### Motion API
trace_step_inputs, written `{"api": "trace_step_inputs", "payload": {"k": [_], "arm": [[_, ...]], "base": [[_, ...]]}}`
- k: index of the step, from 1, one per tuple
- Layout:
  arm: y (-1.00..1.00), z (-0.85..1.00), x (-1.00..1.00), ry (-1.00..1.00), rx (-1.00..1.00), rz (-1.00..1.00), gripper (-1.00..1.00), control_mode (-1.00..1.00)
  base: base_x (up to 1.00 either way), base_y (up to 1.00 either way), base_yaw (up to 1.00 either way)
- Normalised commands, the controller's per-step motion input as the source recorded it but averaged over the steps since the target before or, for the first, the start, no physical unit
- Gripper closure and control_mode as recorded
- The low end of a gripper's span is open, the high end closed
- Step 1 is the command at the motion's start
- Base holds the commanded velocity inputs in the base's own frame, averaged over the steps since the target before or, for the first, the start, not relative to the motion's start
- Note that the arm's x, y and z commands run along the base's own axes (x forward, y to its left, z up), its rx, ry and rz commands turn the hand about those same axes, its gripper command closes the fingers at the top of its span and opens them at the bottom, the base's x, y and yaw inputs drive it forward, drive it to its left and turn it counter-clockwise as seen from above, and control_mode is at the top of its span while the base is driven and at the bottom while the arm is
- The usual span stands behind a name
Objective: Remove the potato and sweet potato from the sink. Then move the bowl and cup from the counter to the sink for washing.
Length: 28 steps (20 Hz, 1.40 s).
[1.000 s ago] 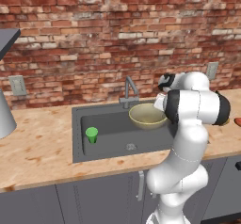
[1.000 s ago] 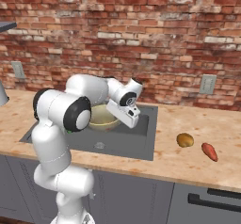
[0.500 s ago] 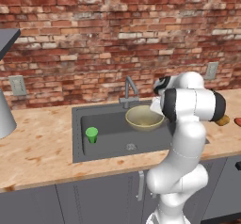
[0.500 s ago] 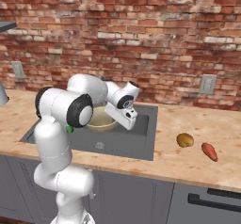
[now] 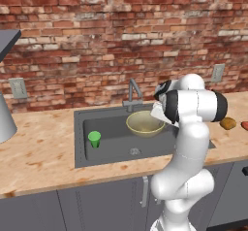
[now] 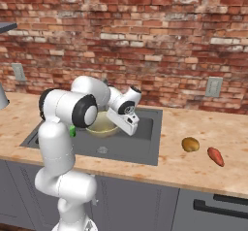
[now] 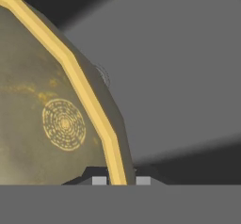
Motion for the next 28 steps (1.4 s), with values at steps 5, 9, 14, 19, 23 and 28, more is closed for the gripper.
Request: {"api": "trace_step_inputs", "payload": {"k": [5, 9, 14, 19, 23, 28], "arm": [[0.06, -0.19, 0.11, 0.0, 0.0, 0.0, 1.0, -1.0], [0.05, -0.19, 0.1, 0.0, 0.0, 0.0, 1.0, -1.0], [0.05, -0.19, 0.11, 0.0, 0.0, 0.0, 1.0, -1.0], [0.08, -0.2, 0.12, -0.01, 0.0, 0.0, 1.0, -1.0], [0.08, -0.2, 0.13, -0.01, 0.0, 0.0, 1.0, -1.0], [0.09, -0.21, 0.14, 0.0, 0.0, 0.0, 1.0, -1.0]], "base": [[0.0, 0.0, 0.0], [0.0, 0.0, 0.0], [0.0, 0.0, 0.0], [0.0, 0.0, 0.0], [0.0, 0.0, 0.0], [0.0, 0.0, 0.0]]}}
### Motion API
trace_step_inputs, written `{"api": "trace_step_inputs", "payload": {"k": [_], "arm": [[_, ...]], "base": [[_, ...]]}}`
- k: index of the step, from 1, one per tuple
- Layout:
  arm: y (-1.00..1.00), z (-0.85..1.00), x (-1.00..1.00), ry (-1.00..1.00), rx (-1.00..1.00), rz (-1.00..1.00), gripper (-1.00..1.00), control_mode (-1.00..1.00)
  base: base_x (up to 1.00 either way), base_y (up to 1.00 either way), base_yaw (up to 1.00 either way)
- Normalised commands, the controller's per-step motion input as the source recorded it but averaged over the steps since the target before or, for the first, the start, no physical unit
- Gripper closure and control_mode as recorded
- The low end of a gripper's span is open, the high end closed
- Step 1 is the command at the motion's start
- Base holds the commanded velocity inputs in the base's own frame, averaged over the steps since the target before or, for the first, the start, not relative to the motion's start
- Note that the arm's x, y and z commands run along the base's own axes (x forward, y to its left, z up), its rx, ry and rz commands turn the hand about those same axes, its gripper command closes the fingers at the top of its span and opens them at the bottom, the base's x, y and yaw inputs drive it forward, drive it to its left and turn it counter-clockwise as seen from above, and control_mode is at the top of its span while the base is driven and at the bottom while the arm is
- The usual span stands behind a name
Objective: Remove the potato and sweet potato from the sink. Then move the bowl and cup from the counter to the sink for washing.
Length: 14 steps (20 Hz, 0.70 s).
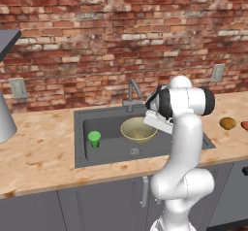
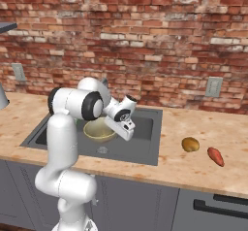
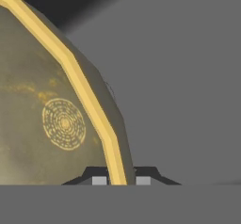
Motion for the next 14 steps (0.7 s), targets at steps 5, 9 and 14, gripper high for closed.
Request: {"api": "trace_step_inputs", "payload": {"k": [5, 9, 14], "arm": [[0.09, -0.26, 0.15, 0.0, 0.0, 0.0, 1.0, -1.0], [0.09, -0.26, 0.17, 0.0, 0.0, 0.0, 1.0, -1.0], [0.09, -0.24, 0.18, 0.0, 0.0, 0.0, 1.0, -1.0]], "base": [[0.0, 0.0, 0.0], [0.0, 0.0, 0.0], [0.0, 0.0, 0.0]]}}
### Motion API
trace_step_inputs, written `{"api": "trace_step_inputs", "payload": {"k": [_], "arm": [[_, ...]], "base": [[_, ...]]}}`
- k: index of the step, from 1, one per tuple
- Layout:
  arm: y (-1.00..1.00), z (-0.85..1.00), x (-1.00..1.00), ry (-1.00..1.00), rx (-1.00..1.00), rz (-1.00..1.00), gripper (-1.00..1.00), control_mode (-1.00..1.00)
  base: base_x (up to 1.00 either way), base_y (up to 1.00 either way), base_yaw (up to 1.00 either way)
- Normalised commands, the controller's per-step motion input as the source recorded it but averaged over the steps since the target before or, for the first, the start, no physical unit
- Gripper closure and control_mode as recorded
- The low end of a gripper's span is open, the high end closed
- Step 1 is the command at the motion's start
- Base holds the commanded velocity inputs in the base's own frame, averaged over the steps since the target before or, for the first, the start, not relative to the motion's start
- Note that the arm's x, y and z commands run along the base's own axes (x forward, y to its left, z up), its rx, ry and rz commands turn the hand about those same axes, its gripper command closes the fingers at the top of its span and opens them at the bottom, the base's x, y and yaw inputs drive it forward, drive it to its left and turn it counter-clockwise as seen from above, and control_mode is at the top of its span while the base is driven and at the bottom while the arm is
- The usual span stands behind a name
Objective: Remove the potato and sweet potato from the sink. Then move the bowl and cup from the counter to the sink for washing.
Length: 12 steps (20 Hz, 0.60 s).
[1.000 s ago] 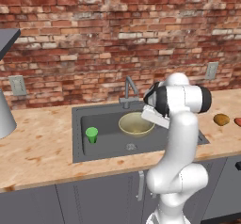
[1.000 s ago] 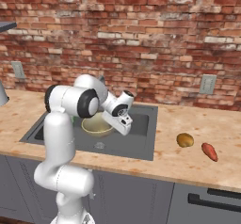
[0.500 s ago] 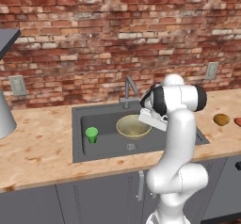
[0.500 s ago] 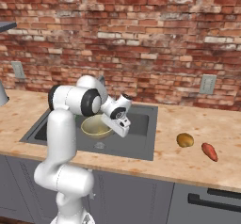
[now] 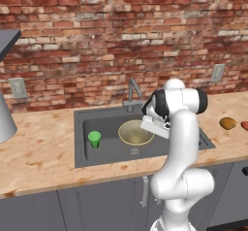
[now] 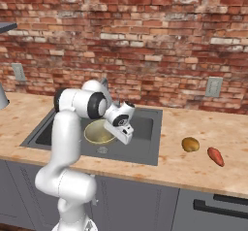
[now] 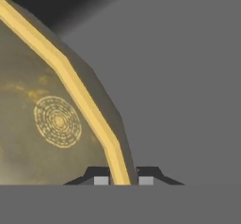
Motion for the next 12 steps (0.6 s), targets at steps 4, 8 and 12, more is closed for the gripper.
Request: {"api": "trace_step_inputs", "payload": {"k": [4, 8, 12], "arm": [[0.09, -0.25, 0.17, 0.0, 0.0, 0.0, 1.0, -1.0], [0.09, -0.25, 0.17, 0.0, 0.0, 0.0, 1.0, -1.0], [0.1, -0.2, 0.11, 0.0, 0.0, 0.0, 1.0, -1.0]], "base": [[0.0, 0.0, 0.0], [0.0, 0.0, 0.0], [0.0, 0.0, 0.0]]}}
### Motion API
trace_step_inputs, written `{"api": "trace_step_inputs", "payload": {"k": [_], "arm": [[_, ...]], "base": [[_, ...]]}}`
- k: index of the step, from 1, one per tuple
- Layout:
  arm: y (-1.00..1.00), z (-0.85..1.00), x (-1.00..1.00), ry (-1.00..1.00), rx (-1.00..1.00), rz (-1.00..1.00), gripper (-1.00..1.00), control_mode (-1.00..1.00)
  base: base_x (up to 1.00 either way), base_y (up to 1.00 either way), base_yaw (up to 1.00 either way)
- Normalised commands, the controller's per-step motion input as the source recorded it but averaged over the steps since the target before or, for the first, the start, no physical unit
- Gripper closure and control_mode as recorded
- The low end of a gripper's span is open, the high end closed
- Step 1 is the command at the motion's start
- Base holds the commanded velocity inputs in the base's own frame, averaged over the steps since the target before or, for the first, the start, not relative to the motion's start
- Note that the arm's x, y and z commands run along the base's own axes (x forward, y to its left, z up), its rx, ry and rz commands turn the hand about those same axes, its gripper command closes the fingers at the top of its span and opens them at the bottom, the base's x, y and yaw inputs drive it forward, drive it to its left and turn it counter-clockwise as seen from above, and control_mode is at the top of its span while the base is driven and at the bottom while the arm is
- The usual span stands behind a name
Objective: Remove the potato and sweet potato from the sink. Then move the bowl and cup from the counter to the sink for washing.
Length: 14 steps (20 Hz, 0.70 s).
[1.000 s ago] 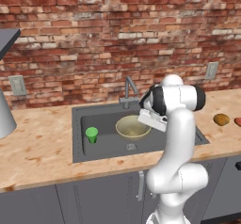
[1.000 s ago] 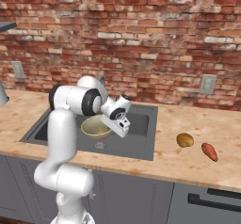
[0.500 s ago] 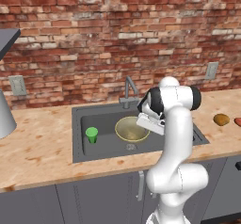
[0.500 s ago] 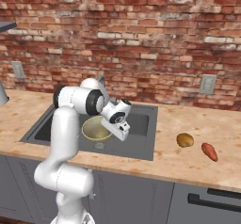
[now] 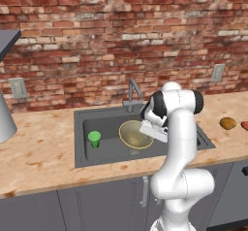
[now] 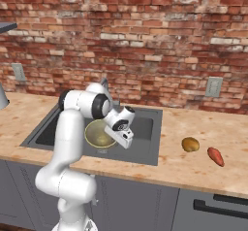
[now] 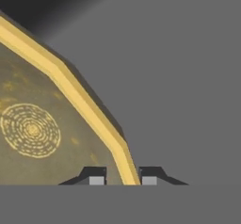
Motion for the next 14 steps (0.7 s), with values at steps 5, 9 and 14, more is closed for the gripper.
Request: {"api": "trace_step_inputs", "payload": {"k": [5, 9, 14], "arm": [[0.11, -0.16, 0.04, 0.0, 0.0, 0.0, 1.0, -1.0], [0.03, -0.03, -0.03, 0.0, 0.0, 0.0, 1.0, -1.0], [0.01, 0.0, -0.04, 0.0, 0.0, 0.0, 1.0, -1.0]], "base": [[0.0, 0.0, 0.0], [0.0, 0.0, 0.0], [0.0, 0.0, 0.0]]}}
